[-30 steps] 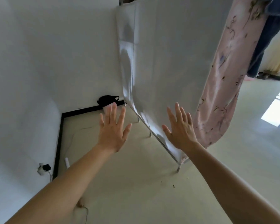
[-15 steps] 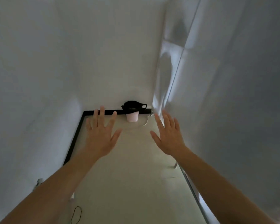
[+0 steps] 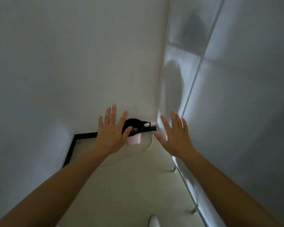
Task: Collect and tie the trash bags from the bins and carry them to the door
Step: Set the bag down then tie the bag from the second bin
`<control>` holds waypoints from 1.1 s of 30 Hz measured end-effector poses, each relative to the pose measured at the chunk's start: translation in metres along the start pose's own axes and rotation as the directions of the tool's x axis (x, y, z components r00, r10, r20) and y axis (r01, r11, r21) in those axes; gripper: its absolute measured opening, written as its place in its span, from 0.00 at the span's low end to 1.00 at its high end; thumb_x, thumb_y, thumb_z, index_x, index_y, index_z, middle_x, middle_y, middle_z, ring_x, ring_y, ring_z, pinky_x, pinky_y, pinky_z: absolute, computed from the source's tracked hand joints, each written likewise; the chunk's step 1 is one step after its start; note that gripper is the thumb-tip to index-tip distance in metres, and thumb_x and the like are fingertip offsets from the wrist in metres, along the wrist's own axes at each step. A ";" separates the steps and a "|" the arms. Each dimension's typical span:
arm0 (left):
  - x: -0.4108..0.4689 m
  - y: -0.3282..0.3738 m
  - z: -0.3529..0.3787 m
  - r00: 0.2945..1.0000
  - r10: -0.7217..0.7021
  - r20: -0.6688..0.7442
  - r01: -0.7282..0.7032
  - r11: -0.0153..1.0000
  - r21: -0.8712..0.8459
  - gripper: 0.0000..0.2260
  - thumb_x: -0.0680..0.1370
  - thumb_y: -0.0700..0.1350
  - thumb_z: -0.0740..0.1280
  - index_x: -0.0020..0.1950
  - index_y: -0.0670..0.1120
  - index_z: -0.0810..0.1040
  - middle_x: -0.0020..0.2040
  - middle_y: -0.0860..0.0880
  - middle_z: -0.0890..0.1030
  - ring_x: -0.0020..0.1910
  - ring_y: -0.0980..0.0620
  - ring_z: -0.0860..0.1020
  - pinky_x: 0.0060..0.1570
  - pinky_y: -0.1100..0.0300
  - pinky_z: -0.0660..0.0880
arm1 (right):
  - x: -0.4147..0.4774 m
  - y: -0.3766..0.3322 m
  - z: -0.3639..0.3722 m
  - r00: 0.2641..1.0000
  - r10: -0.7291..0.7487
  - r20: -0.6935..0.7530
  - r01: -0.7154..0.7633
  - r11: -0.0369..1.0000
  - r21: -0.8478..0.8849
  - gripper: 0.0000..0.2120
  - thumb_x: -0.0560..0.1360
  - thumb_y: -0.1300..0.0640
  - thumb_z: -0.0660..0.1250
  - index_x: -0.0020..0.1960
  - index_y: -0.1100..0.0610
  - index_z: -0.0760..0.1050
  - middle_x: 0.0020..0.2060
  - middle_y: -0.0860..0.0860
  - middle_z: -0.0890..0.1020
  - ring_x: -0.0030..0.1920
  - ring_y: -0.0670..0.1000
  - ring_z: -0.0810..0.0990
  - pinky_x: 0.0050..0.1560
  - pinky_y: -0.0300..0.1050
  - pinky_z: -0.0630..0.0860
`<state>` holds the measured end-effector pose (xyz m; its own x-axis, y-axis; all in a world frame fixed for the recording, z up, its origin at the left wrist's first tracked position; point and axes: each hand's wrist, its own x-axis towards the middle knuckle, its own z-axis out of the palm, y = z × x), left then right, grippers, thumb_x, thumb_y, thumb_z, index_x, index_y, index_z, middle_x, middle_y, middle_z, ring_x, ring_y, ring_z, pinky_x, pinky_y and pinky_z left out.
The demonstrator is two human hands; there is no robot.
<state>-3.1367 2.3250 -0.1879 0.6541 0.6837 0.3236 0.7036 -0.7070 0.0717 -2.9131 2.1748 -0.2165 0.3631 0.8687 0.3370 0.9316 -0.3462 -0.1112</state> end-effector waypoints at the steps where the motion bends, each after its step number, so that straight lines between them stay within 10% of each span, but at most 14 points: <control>1: 0.033 0.000 0.015 1.000 -0.002 0.014 0.002 1.000 0.011 0.33 0.79 0.66 0.39 0.81 0.54 0.47 0.81 0.41 0.41 0.80 0.40 0.41 0.75 0.36 0.48 | 0.028 0.014 0.015 1.000 0.000 0.010 0.000 1.000 0.005 0.36 0.79 0.30 0.46 0.81 0.45 0.44 0.80 0.56 0.42 0.80 0.58 0.44 0.78 0.60 0.43; 21: 0.475 -0.167 0.217 0.969 -0.141 0.203 0.143 0.990 0.004 0.33 0.80 0.66 0.43 0.80 0.54 0.37 0.79 0.41 0.34 0.79 0.40 0.36 0.75 0.37 0.42 | 0.509 0.103 0.241 0.974 -0.010 0.228 0.012 1.000 -0.006 0.37 0.80 0.35 0.50 0.80 0.47 0.38 0.80 0.58 0.41 0.79 0.62 0.43 0.76 0.61 0.43; 33: 0.680 -0.290 0.404 0.845 -0.130 0.519 0.281 0.933 -0.223 0.32 0.82 0.63 0.48 0.81 0.52 0.39 0.80 0.42 0.37 0.79 0.42 0.40 0.76 0.42 0.46 | 0.698 0.110 0.409 0.866 0.205 0.457 -0.263 0.963 0.066 0.37 0.80 0.36 0.54 0.81 0.47 0.40 0.80 0.58 0.44 0.79 0.61 0.48 0.77 0.60 0.48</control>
<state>-2.7836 3.0679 -0.3702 0.6054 0.7633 -0.2255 0.7783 -0.5084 0.3685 -2.5493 2.8876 -0.3755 0.5142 0.8429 -0.1583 0.8026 -0.5380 -0.2577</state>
